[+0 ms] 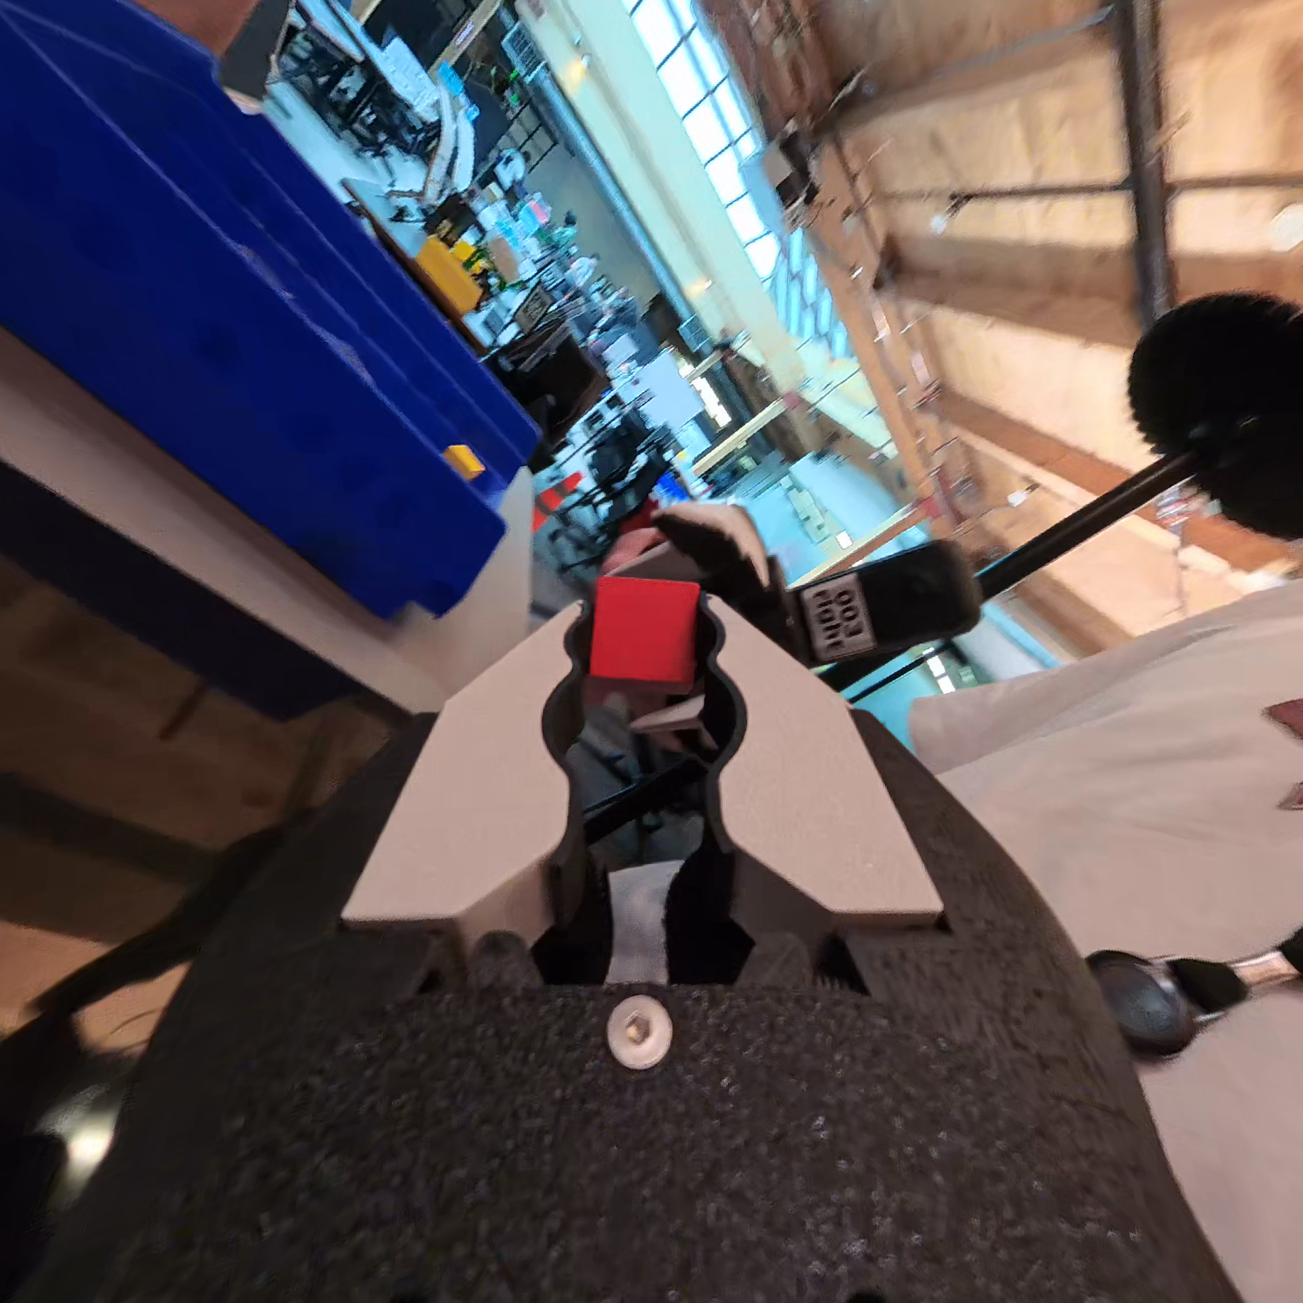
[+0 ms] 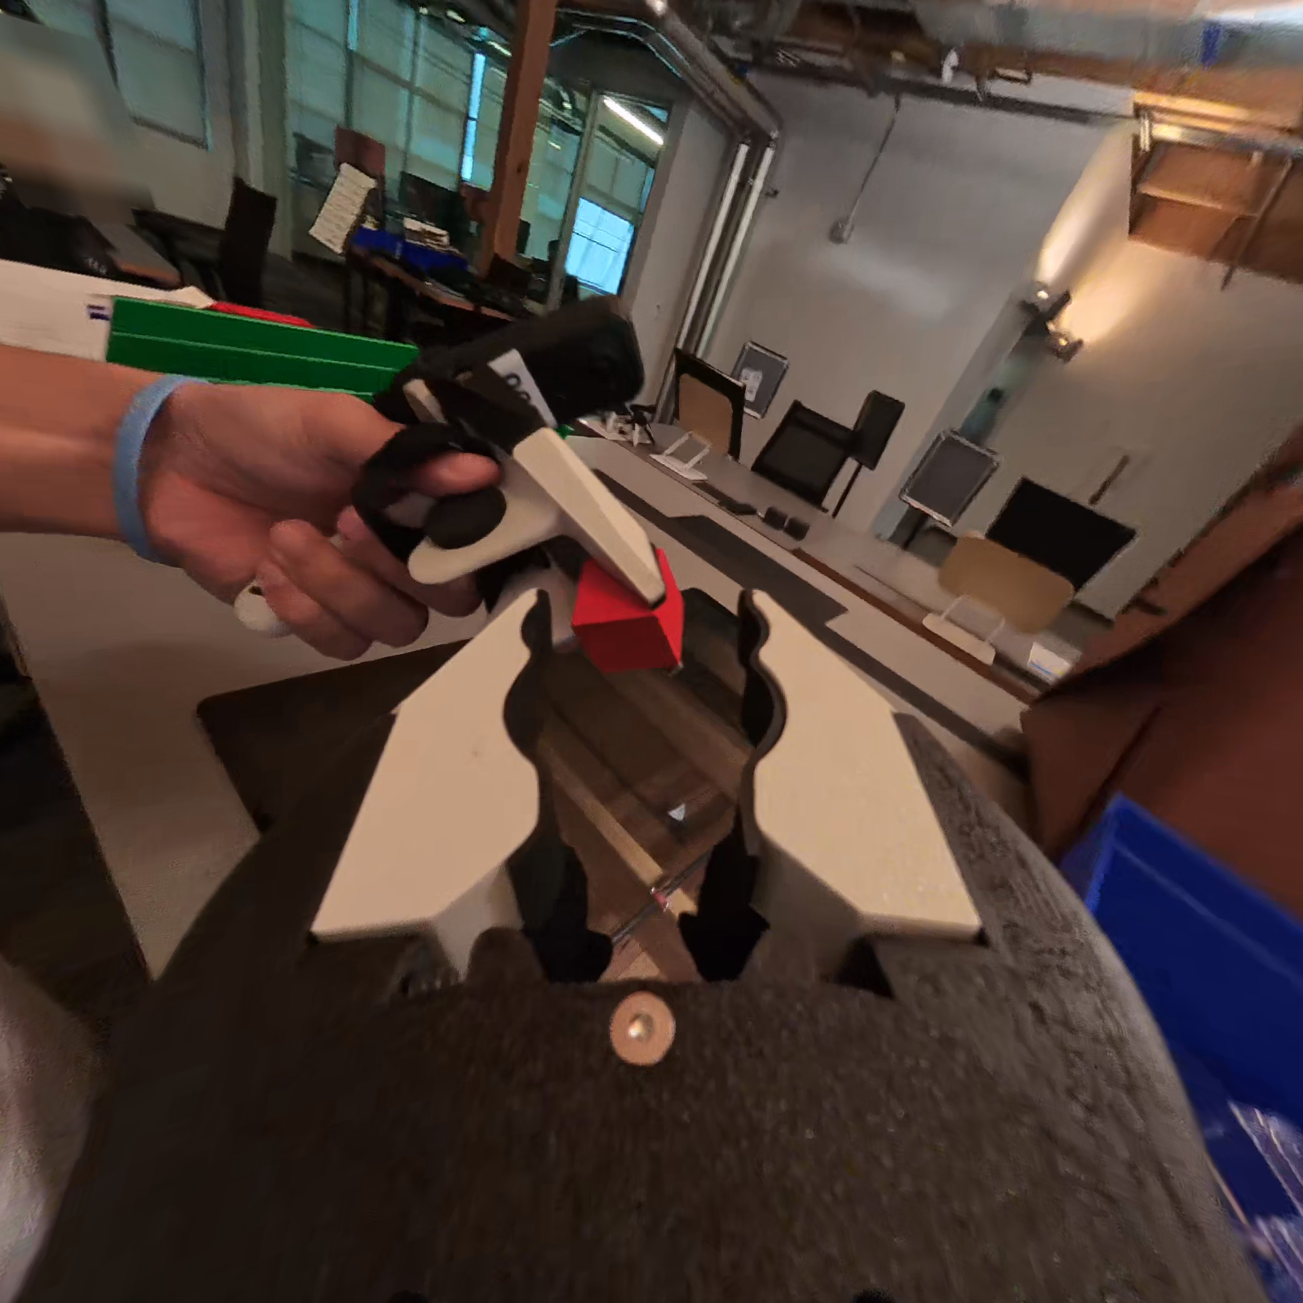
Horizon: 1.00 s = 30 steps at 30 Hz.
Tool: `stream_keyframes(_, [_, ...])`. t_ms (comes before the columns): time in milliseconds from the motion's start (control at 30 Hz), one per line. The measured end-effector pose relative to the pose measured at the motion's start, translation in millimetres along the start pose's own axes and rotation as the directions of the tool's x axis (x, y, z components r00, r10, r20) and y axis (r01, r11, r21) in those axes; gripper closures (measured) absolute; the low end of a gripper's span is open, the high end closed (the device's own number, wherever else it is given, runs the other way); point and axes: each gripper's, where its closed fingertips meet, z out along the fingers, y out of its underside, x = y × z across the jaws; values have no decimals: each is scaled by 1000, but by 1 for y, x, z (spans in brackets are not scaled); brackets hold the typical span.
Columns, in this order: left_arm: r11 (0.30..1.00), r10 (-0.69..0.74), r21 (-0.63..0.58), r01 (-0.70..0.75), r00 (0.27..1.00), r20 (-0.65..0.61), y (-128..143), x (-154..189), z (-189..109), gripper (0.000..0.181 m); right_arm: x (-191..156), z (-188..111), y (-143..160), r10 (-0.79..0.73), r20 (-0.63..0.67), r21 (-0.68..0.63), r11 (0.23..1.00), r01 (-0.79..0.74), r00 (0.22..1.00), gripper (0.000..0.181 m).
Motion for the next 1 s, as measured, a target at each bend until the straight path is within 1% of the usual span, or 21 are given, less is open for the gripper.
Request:
stream_keyframes(67, [995, -82, 45, 86, 994, -74, 0, 12, 4, 152, -8, 6, 1, -23, 42, -7, 1000, 23, 999, 138])
stream_keyframes(100, [991, -115, 54, 120, 989, -89, 2, 14, 5, 153, -8, 6, 2, -37, 35, -9, 999, 37, 999, 149])
stream_keyframes(167, [988, -128, 78, 135, 988, -80, 4, 12, 5, 152, -7, 5, 7, -72, 49, -24, 997, 73, 996, 152])
stream_keyframes(233, [986, -113, 116, 120, 992, -59, 3, 11, -1, 142, 5, -2, 15, -114, 40, -76, 990, 116, 993, 153])
stream_keyframes(300, [982, -83, 167, 84, 996, -11, 0, 11, -13, 133, 37, -18, 22, -161, -6, -129, 979, 159, 987, 153])
stream_keyframes(367, [979, -46, 203, 32, 997, 64, 0, 11, -28, 133, 85, -39, 48, -156, -25, -289, 947, 142, 988, 154])
stream_keyframes(400, [979, -36, 204, 15, 995, 98, 4, 10, -35, 133, 112, -52, 68, -145, -31, -394, 911, 121, 989, 153])
stream_keyframes(433, [981, -27, 195, 2, 992, 127, 10, 10, -42, 133, 137, -67, 93, -121, -23, -519, 850, 92, 992, 154])
stream_keyframes(467, [984, -22, 180, -7, 987, 156, 18, 9, -47, 133, 161, -85, 120, -93, -24, -644, 763, 55, 995, 153])
stream_keyframes(500, [987, -14, 161, -17, 982, 188, 26, 7, -51, 133, 176, -101, 147, -20, -16, -747, 665, 1, 1000, 154])
stream_keyframes(533, [990, -5, 138, -27, 974, 225, 35, 4, -55, 133, 182, -115, 170, 74, 8, -819, 573, -36, 997, 153])
stream_keyframes(567, [993, 5, 112, -36, 965, 262, 44, 1, -59, 133, 191, -123, 189, 131, 4, -863, 502, -63, 991, 154])
stream_keyframes(600, [995, 15, 89, -43, 956, 292, 52, -2, -62, 133, 194, -129, 205, 178, 24, -895, 442, -58, 984, 153])
stream_keyframes(633, [996, 21, 77, -47, 951, 309, 59, -3, -64, 133, 196, -135, 218, 209, 54, -926, 377, -30, 977, 153])
stream_keyframes(667, [996, 14, 76, -40, 950, 313, 63, -3, -65, 133, 203, -139, 229, 208, 45, -956, 292, -19, 977, 153])
stream_keyframes(700, [996, 0, 83, -27, 951, 310, 67, -2, -66, 133, 209, -144, 238, 207, 38, -977, 215, -8, 978, 153])
stream_keyframes(767, [996, -19, 92, -9, 953, 302, 71, 0, -67, 133, 207, -155, 249, 253, 31, -997, 72, 13, 967, 153])
stream_keyframes(833, [996, -10, 88, -19, 949, 314, 73, 1, -69, 133, 207, -168, 256, 251, 43, -996, -62, 60, 967, 153])
stream_keyframes(933, [997, 19, 64, -44, 935, 355, 74, 0, -72, 133, 207, -183, 261, 239, 54, -969, -220, 108, 969, 153])
stream_keyframes(1000, [997, 47, 43, -70, 914, 403, 74, -1, -75, 133, 208, -189, 261, 230, 40, -949, -294, 109, 972, 153])
